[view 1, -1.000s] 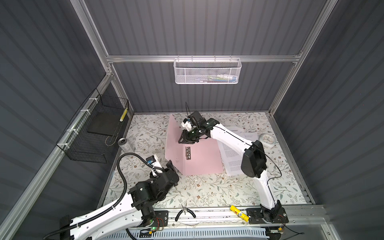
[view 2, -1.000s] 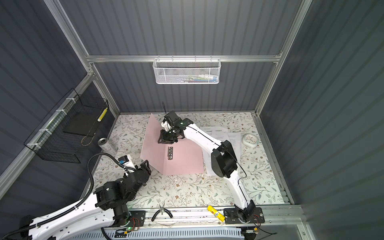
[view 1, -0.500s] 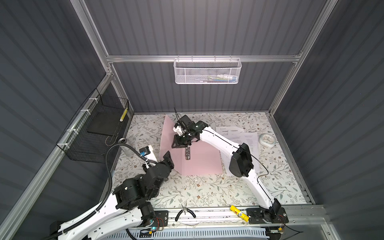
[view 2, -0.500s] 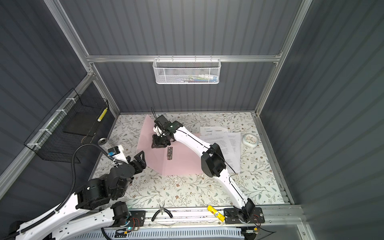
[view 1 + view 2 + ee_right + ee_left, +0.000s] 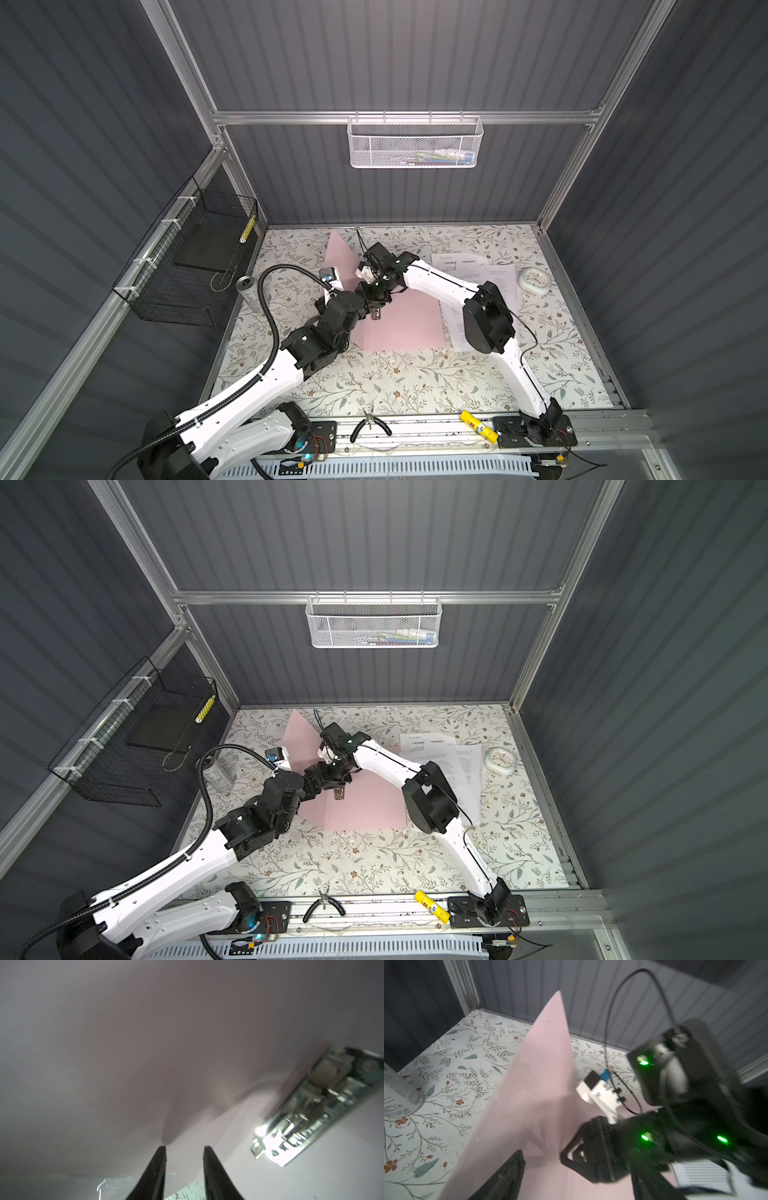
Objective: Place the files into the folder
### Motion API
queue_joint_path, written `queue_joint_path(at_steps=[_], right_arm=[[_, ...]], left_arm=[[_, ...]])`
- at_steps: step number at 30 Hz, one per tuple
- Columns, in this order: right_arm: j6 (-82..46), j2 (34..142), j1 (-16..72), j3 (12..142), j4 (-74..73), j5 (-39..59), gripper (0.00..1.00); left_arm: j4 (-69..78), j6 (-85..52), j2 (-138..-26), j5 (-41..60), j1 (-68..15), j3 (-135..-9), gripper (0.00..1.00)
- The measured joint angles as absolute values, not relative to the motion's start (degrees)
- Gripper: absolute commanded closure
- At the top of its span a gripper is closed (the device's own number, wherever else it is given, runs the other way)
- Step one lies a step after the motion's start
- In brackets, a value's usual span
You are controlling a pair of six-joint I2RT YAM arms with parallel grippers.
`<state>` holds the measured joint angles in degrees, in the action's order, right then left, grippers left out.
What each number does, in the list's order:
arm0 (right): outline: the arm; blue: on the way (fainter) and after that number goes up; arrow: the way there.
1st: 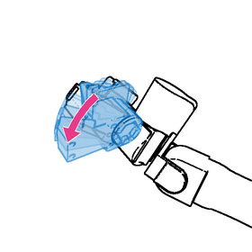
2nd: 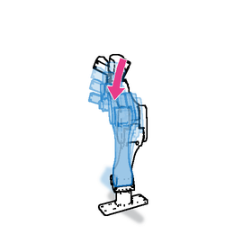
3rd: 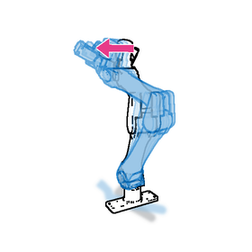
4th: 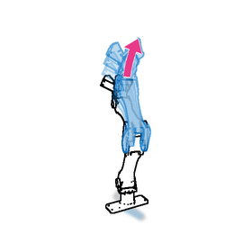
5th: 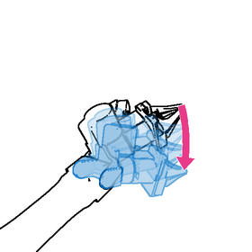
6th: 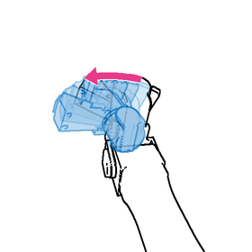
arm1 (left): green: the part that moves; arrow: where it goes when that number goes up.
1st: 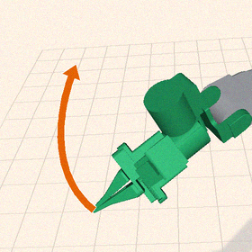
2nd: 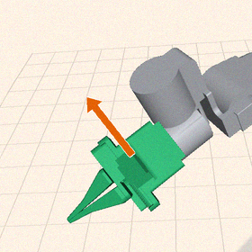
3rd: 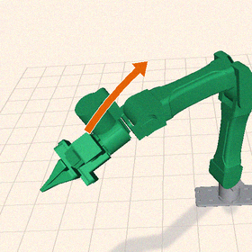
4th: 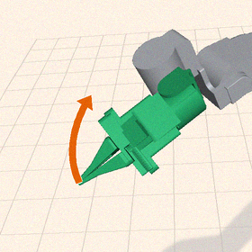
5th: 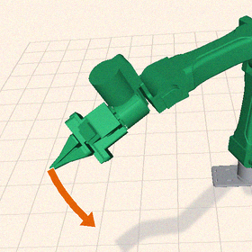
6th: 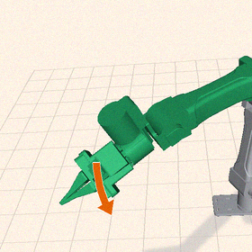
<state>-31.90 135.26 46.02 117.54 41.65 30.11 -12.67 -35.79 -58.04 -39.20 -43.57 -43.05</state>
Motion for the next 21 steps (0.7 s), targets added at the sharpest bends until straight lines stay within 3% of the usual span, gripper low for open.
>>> queue_joint_path(at_steps=[10,21], right_arm=[[-32.9,124.6,40.6,104.2,34.8,30.6,0.66],[-30.5,122.4,33.0,93.5,32.7,26.1,0.66]], left_arm=[[-6.0,-37.4,-65.1,-30.1,-35.7,-37.8,0.23],[-0.8,-43.0,-75.0,-26.6,-32.7,-36.1,0.24]])
